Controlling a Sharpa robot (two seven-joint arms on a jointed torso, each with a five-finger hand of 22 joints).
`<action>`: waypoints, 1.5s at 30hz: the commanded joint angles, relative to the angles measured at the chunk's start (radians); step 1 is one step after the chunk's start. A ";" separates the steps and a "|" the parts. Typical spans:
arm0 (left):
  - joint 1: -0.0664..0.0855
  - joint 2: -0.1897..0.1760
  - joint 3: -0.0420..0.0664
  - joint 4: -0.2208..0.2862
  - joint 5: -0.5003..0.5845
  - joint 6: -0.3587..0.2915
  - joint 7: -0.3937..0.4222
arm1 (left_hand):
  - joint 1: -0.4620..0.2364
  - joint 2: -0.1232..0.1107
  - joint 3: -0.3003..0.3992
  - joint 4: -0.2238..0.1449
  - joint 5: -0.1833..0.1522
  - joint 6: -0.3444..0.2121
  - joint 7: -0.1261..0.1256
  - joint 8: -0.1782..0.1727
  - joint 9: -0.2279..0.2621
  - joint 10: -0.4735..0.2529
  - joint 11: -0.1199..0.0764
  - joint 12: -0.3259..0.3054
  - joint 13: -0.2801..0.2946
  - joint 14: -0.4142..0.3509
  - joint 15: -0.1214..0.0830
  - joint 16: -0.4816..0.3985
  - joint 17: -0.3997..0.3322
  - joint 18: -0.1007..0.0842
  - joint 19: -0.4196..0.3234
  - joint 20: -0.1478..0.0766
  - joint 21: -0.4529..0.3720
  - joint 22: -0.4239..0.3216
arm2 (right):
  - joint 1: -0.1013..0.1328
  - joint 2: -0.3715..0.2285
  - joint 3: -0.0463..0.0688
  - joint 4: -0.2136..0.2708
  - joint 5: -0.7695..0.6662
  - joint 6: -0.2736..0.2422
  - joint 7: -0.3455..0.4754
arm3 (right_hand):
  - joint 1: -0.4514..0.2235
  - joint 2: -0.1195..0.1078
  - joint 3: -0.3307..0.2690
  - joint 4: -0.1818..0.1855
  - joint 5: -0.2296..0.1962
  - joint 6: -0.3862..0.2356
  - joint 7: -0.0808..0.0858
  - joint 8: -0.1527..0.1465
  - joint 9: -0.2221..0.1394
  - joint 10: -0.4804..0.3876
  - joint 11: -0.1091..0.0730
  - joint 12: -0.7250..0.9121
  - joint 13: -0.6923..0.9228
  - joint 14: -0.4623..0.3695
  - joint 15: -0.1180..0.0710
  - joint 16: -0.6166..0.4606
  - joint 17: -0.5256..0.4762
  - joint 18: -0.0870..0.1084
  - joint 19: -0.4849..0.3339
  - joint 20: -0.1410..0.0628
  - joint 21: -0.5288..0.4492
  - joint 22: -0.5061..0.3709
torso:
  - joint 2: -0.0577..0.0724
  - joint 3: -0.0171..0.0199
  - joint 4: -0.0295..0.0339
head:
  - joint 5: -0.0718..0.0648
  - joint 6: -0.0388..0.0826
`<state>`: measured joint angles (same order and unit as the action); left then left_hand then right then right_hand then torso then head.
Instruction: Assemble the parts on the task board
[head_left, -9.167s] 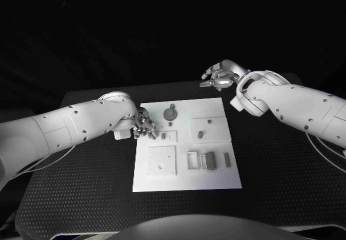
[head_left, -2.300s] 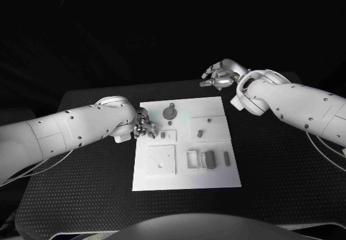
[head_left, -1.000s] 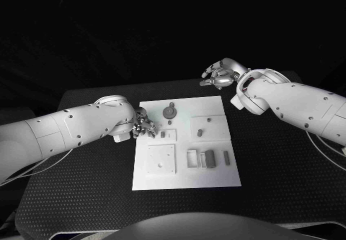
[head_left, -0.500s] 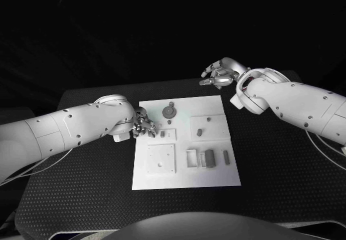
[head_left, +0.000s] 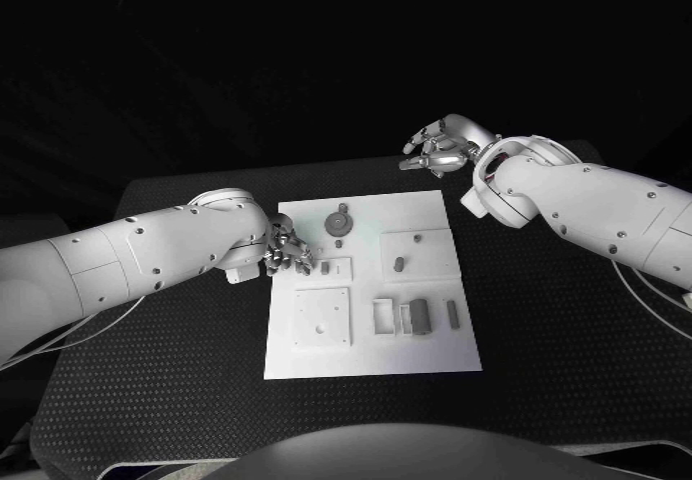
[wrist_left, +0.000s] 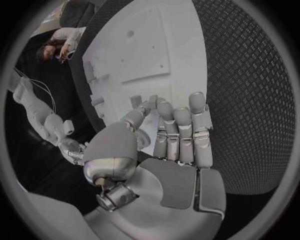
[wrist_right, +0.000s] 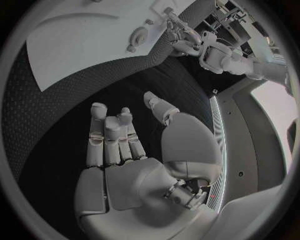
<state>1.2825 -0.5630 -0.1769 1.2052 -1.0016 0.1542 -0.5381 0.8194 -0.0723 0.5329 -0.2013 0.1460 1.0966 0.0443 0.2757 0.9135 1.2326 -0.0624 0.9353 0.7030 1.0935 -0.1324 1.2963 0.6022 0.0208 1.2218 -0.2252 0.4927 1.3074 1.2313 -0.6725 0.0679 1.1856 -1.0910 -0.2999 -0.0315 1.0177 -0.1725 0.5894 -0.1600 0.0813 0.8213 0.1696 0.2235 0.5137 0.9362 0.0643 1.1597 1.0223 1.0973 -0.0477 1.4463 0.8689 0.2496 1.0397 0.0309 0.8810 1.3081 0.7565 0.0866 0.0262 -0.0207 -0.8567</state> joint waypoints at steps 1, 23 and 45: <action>-0.001 -0.001 -0.001 -0.002 0.005 0.017 -0.003 | -0.008 -0.003 -0.001 0.006 -0.005 -0.006 0.001 -0.005 -0.001 -0.006 -0.002 -0.002 0.001 -0.003 -0.003 -0.005 0.002 0.010 0.000 -0.005 -0.006 0.016 | -0.001 0.000 0.000 0.002 -0.002 0.009 0.010 | -0.011 0.000 -0.001 0.007 -0.003 0.001 0.005 0.001 -0.001 -0.007 -0.001 0.006 -0.002 -0.007 0.003 -0.005 -0.002 0.012 -0.002 -0.004 -0.005 0.017 | 0.000 0.0002 0.0003 | 0.001 0.000; -0.001 0.001 -0.001 -0.002 0.010 0.037 -0.008 | -0.030 -0.010 -0.006 0.022 -0.009 -0.007 0.002 -0.008 -0.001 -0.008 -0.001 -0.001 0.003 -0.005 -0.004 -0.004 0.003 0.010 -0.001 -0.006 -0.007 0.017 | -0.001 0.000 0.000 0.002 -0.002 0.009 0.010 | -0.011 0.000 -0.001 0.007 -0.003 0.000 0.006 0.000 -0.001 -0.008 -0.001 0.006 -0.002 -0.007 0.003 -0.005 -0.002 0.012 -0.002 -0.004 -0.006 0.017 | 0.000 0.0004 -0.0003 | 0.001 -0.001; -0.001 0.004 -0.001 -0.001 0.012 0.003 0.001 | -0.080 -0.009 -0.014 0.048 -0.084 -0.006 0.000 -0.010 0.001 -0.010 -0.003 0.002 0.005 -0.006 -0.007 -0.003 0.005 0.011 -0.003 -0.009 -0.009 0.018 | -0.001 0.001 0.000 0.000 0.001 0.011 0.010 | -0.012 -0.001 -0.001 0.008 -0.003 0.000 0.006 0.001 -0.001 -0.008 -0.001 0.006 -0.002 -0.007 0.003 -0.005 -0.002 0.012 -0.002 -0.004 -0.006 0.017 | 0.000 0.0000 -0.0003 | -0.001 0.000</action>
<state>1.2839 -0.5611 -0.1762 1.2014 -0.9953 0.1639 -0.5426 0.7493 -0.0837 0.5179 -0.1588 0.0665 1.0931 0.0477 0.2661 0.9138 1.2291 -0.0660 0.9353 0.7067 1.0895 -0.1357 1.2963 0.6060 0.0151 1.2164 -0.2301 0.4887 1.3077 1.2311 -0.6724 0.0679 1.1853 -1.0903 -0.2999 -0.0312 1.0177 -0.1724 0.5866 -0.1572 0.0813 0.8224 0.1678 0.2235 0.5139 0.9362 0.0643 1.1597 1.0213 1.0975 -0.0475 1.4463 0.8681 0.2497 1.0397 0.0310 0.8810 1.3081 0.7564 0.0871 0.0257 -0.0218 -0.8565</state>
